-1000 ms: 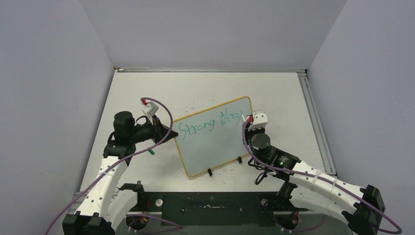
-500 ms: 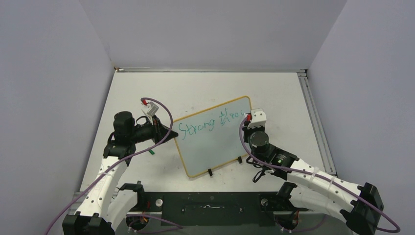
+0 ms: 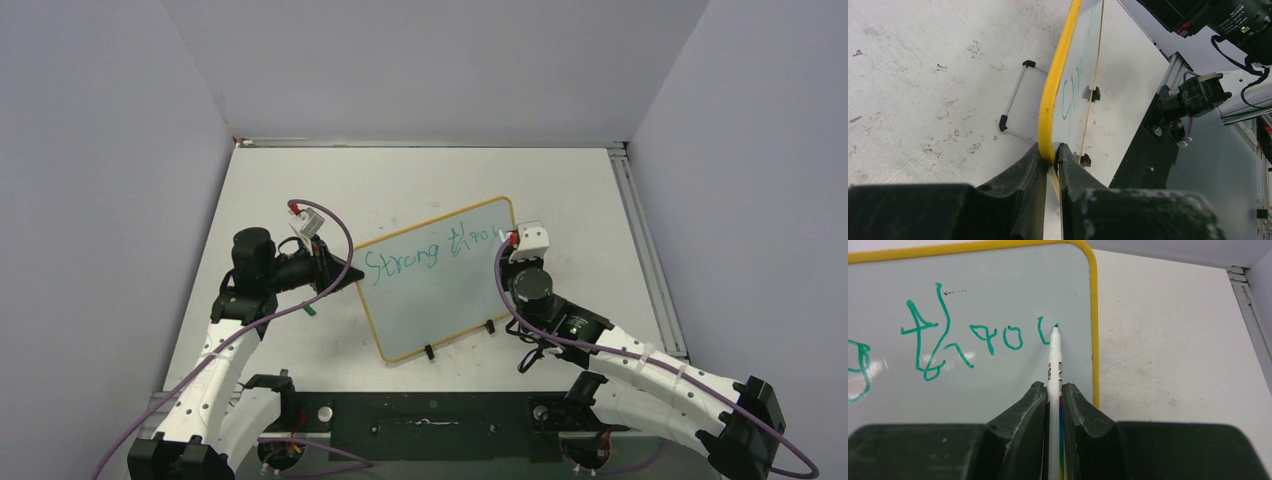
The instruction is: Write a sentence on the whiteboard
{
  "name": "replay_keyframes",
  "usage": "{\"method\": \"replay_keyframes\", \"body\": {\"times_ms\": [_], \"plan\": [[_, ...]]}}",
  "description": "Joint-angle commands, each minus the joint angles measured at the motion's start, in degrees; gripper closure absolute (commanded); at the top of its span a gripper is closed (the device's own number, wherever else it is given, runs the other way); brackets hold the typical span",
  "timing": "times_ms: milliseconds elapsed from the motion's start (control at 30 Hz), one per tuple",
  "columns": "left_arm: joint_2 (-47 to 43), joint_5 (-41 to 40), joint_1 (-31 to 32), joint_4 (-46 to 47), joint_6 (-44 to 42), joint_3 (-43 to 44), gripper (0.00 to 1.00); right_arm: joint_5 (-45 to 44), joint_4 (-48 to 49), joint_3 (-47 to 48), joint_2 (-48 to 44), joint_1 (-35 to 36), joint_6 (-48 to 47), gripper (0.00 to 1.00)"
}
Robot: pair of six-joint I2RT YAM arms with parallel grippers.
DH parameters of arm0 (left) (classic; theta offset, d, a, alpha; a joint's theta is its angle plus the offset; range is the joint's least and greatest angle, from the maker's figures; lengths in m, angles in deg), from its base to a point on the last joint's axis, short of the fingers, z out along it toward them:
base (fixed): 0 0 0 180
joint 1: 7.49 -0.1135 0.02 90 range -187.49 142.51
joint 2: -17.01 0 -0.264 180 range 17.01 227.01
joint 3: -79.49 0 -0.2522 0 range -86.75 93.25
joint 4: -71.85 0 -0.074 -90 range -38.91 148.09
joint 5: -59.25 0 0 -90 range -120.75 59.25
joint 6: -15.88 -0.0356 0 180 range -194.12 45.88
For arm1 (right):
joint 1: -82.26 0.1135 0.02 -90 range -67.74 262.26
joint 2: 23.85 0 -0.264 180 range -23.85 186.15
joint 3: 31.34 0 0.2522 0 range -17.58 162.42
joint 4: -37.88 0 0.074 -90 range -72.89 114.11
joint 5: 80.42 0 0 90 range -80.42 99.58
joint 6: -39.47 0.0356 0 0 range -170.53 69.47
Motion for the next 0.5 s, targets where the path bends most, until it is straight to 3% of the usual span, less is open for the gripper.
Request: {"method": "replay_keyframes", "body": {"times_ms": [0, 467], "plan": [[-1.09, -0.80, 0.08, 1.92, -2.10, 0.61, 1.00, 1.55, -1.43, -1.52, -1.39, -0.40, 2.71, 0.95], [-1.35, -0.85, 0.10, 1.87, -2.10, 0.61, 1.00, -1.85, -2.68, -1.05, -1.86, -0.79, 2.55, 0.95]]}}
